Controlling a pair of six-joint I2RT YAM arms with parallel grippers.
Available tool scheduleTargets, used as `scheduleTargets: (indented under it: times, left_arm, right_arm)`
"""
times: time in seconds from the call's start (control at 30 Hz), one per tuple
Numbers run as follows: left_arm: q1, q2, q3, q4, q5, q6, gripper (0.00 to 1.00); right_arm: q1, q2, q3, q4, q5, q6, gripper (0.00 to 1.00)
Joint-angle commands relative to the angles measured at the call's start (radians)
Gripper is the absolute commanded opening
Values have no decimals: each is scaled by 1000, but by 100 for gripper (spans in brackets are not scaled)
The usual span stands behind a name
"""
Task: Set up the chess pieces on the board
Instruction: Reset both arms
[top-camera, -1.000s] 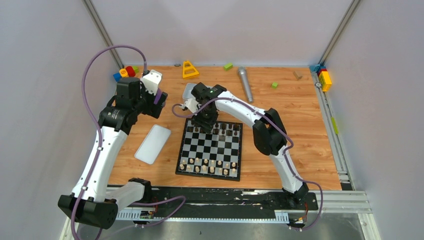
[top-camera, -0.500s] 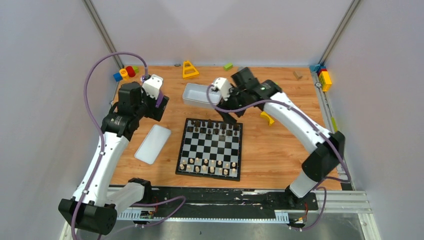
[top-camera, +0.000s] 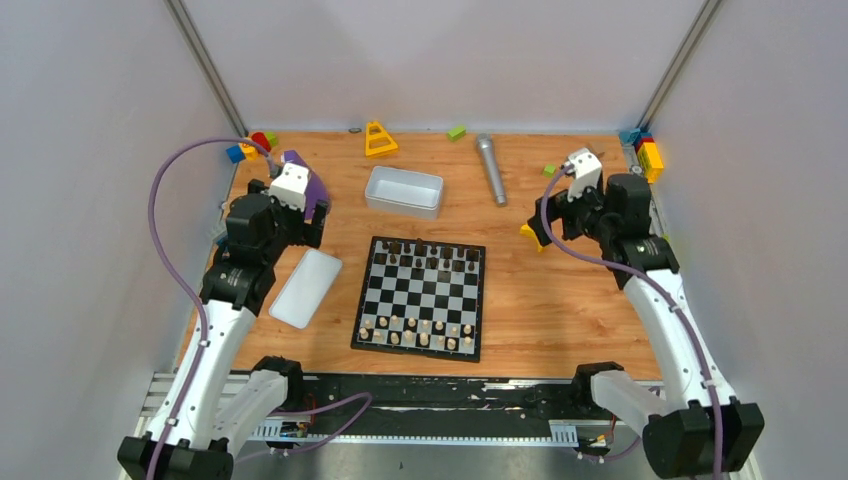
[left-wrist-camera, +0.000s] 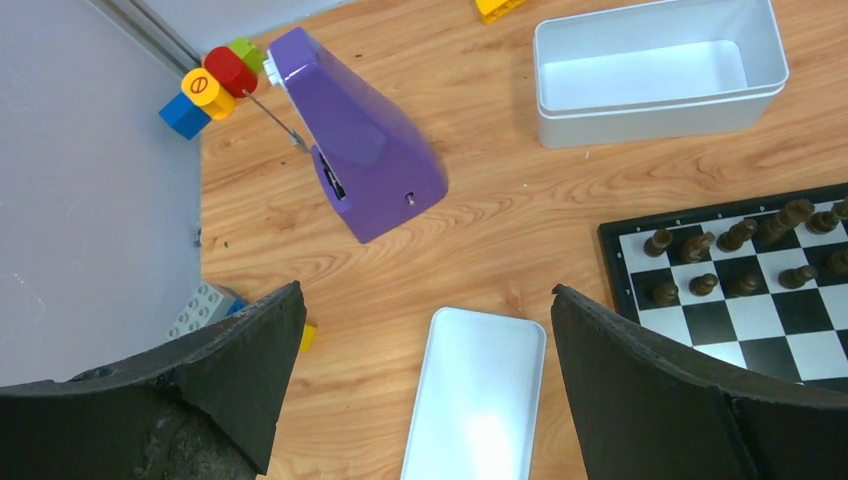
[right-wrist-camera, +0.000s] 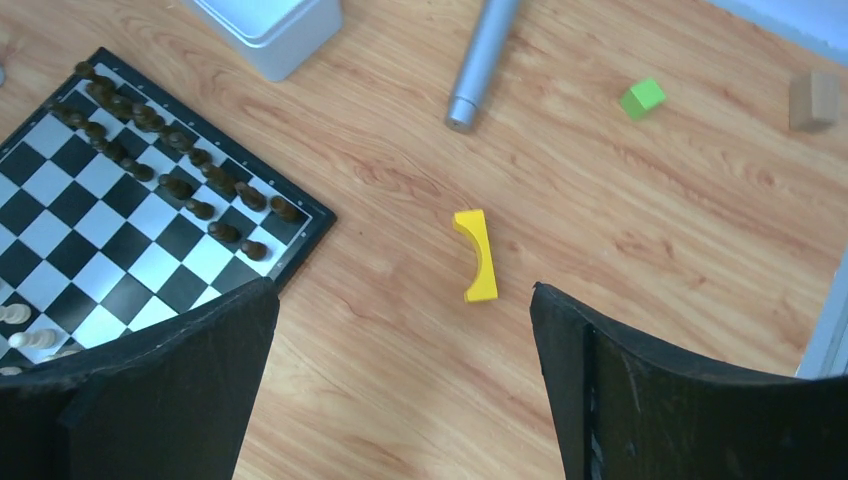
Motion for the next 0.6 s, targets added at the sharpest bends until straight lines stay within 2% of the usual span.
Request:
scheduleTargets:
  times: [0.0,0.23,0.4,0.57]
  left_arm:
    - [18,-66,-73,120,-24,-44,100]
    - [27,-131,-189,210,44,-36,100]
    - [27,-146,-212,223,100,-35,100]
    - [28,-149,-214,222,97,-34,100]
  right_arm:
    - [-63,-94,-165,227,-15,134,100]
    - [-84,-163,-211,258,40,142,100]
    - [-84,-174,-224,266,108,110,100]
    - [-84,-166,-223,267,109,101,100]
